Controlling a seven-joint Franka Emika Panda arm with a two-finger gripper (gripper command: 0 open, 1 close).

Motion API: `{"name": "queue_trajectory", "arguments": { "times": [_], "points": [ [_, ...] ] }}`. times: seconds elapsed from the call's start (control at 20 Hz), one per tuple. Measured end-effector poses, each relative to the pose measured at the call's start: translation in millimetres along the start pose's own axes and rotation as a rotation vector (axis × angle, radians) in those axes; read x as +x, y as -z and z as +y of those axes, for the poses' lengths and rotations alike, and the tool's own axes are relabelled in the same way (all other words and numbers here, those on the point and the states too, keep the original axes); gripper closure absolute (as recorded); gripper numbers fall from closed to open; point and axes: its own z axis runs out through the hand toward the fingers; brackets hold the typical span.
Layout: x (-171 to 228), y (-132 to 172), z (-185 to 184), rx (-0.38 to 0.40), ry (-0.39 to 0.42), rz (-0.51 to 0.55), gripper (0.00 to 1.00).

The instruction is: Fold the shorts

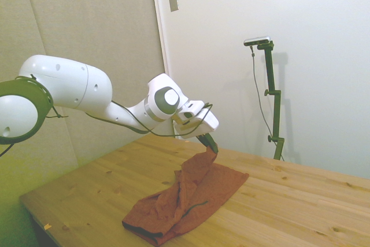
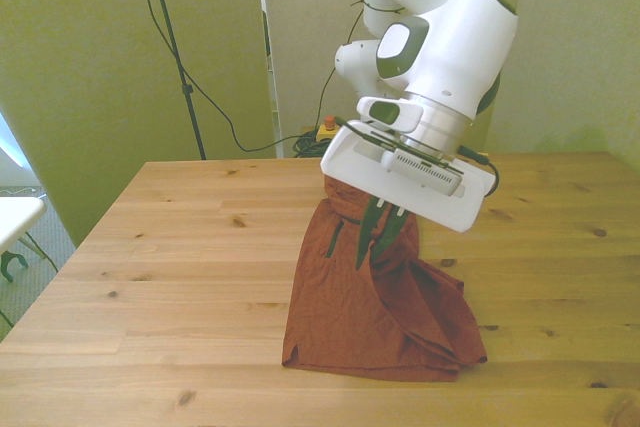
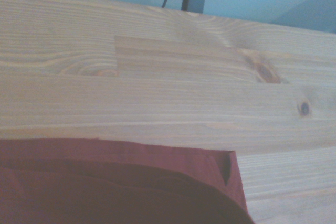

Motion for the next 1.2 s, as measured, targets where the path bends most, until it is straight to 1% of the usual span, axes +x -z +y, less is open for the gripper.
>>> {"name": "queue_trajectory", "arguments": {
  "times": [0.1, 0.15, 0.45, 0.7, 1.0, 1.1, 1.2],
  "points": [
    [12.1, -13.5, 7.7, -0.013, -0.025, -0.011, 1.0],
    [17.5, -20.3, 11.7, -0.019, -0.04, -0.017, 0.0],
    [45.8, -61.5, 35.4, -0.063, -0.114, -0.036, 0.0],
    [61.6, -72.9, 41.8, -0.071, -0.136, -0.045, 0.0],
    [72.0, -63.2, 44.2, -0.062, -0.153, -0.056, 0.0],
    [60.3, -51.7, 40.5, -0.035, -0.143, -0.119, 0.0],
    [36.1, -29.6, 36.6, -0.003, -0.104, -0.203, 0.0]
  ]
}}
